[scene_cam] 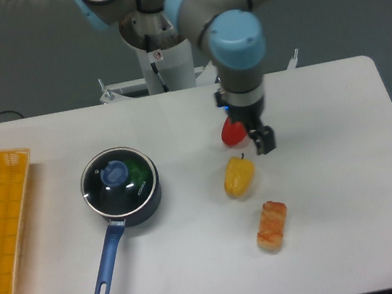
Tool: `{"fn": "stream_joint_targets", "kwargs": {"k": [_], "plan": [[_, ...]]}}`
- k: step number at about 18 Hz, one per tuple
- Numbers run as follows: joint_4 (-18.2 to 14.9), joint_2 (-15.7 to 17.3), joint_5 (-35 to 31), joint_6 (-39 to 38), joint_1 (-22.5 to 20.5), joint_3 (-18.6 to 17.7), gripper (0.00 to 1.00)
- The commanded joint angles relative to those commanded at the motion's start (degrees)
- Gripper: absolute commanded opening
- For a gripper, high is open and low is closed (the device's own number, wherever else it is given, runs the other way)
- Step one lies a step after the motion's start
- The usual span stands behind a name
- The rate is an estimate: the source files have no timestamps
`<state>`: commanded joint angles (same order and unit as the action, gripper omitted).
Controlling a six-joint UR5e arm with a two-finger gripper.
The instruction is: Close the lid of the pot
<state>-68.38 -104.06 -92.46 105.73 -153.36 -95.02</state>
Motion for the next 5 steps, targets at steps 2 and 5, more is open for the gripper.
{"fn": "stream_joint_targets", "kwargs": {"k": [2, 5], "plan": [[0.09, -1.93, 0.09, 0.18, -0.97, 1.84, 1.0], [0.17, -4.92, 0.18, 0.27, -1.41, 4.13, 1.0]]}}
